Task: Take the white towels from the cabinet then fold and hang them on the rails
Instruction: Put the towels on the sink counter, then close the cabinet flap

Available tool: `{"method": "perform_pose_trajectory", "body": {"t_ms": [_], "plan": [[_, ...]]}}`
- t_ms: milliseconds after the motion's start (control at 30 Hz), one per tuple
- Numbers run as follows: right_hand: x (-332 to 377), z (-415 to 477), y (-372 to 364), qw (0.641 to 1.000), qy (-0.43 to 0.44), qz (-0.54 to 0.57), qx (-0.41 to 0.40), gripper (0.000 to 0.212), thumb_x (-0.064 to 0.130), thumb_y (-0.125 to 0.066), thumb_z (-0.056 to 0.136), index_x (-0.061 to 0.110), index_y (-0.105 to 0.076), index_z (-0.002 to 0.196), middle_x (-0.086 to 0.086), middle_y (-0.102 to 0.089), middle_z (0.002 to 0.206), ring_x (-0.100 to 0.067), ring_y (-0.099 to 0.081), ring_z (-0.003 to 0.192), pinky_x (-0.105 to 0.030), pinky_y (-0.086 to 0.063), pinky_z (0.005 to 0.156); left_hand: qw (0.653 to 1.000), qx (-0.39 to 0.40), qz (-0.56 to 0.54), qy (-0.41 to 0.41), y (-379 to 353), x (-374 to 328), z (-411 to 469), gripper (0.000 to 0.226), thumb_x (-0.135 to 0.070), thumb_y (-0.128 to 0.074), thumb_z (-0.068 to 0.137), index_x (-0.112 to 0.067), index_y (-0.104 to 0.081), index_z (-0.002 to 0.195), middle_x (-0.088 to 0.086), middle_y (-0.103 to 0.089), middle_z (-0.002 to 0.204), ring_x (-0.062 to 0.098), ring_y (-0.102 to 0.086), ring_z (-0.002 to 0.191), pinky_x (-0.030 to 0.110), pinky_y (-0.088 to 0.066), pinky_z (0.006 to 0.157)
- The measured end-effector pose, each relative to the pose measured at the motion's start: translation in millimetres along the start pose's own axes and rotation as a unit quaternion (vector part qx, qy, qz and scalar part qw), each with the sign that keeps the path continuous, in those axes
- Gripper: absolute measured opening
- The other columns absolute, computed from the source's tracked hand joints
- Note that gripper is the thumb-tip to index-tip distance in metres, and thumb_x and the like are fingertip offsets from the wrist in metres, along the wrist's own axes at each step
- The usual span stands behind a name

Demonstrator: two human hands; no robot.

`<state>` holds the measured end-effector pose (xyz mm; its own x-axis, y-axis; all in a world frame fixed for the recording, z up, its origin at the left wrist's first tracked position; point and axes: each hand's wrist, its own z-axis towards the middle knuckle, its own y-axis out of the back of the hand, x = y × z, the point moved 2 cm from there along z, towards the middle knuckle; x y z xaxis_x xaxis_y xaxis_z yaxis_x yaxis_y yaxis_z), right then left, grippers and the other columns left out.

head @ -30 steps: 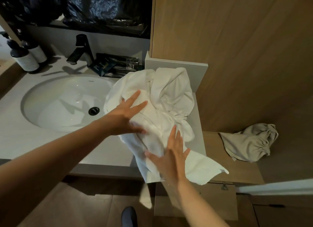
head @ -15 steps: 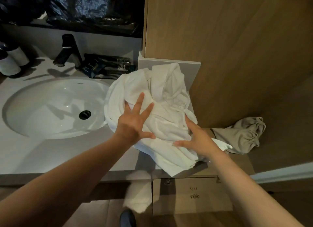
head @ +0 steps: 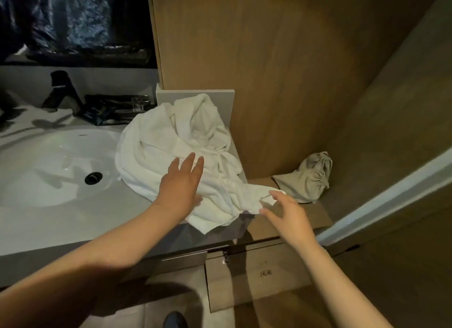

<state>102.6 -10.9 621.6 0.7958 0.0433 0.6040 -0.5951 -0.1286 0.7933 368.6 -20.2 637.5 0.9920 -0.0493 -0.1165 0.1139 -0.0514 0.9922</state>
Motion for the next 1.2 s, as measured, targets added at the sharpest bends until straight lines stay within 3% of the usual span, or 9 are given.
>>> {"method": "perform_pose_trajectory", "body": {"t_ms": [100, 200, 500, 733, 1000, 1200], "plan": [[-36, -39, 29, 0.999, -0.027, -0.03, -0.02, 0.053, 0.038, -0.065, 0.091, 0.02, -0.051, 0.139, 0.0, -0.056, 0.134, -0.014, -0.053, 0.121, -0.027, -0.043, 0.099, 0.998, -0.007, -0.008, -0.066, 9, -61, -24, 0.066, -0.041, -0.064, 0.087, -0.017, -0.037, 0.143, 0.007, -0.044, 0.141, 0.03, -0.047, 0.121, 0.039, -0.045, 0.094], [-71, -86, 60, 0.996, -0.057, -0.048, -0.05, 0.051, 0.038, -0.064, 0.092, 0.021, -0.051, 0.138, 0.002, -0.058, 0.129, -0.012, -0.056, 0.115, -0.025, -0.045, 0.095, 0.993, 0.019, 0.006, -0.115, 7, -123, -41, 0.043, -0.039, -0.06, 0.088, -0.017, -0.053, 0.124, 0.006, -0.056, 0.12, 0.027, -0.056, 0.105, 0.037, -0.049, 0.081], [-180, -229, 134, 0.976, -0.189, -0.062, -0.086, 0.049, 0.038, -0.063, 0.092, 0.022, -0.051, 0.137, 0.002, -0.056, 0.133, -0.014, -0.056, 0.116, -0.024, -0.047, 0.09, 0.967, 0.059, 0.015, -0.247, -16, -285, -97, 0.038, -0.039, -0.057, 0.09, -0.018, -0.055, 0.121, 0.004, -0.057, 0.113, 0.023, -0.058, 0.102, 0.035, -0.05, 0.082], [-239, -293, 169, 0.951, -0.285, -0.046, -0.114, 0.049, 0.038, -0.063, 0.092, 0.024, -0.05, 0.137, 0.003, -0.058, 0.131, -0.013, -0.057, 0.117, -0.026, -0.05, 0.092, 0.941, 0.086, 0.004, -0.327, -39, -371, -114, 0.033, -0.037, -0.058, 0.09, -0.019, -0.058, 0.118, 0.003, -0.06, 0.112, 0.022, -0.059, 0.101, 0.033, -0.049, 0.081], [-303, -275, 190, 0.936, -0.337, -0.04, -0.093, 0.05, 0.038, -0.064, 0.092, 0.022, -0.051, 0.138, 0.002, -0.059, 0.131, -0.014, -0.058, 0.116, -0.027, -0.051, 0.094, 0.926, 0.108, 0.007, -0.361, -71, -445, -72, 0.032, -0.036, -0.057, 0.089, -0.018, -0.059, 0.115, 0.004, -0.06, 0.109, 0.024, -0.06, 0.098, 0.035, -0.051, 0.08], [-367, -214, 209, 0.93, -0.362, -0.032, -0.053, 0.046, 0.037, -0.062, 0.092, 0.017, -0.056, 0.133, -0.002, -0.06, 0.13, -0.021, -0.057, 0.12, -0.026, -0.043, 0.093, 0.927, 0.134, 0.007, -0.349, -107, -488, -4, 0.027, -0.036, -0.053, 0.091, -0.017, -0.058, 0.11, 0.004, -0.06, 0.108, 0.024, -0.06, 0.099, 0.033, -0.047, 0.077]]}}
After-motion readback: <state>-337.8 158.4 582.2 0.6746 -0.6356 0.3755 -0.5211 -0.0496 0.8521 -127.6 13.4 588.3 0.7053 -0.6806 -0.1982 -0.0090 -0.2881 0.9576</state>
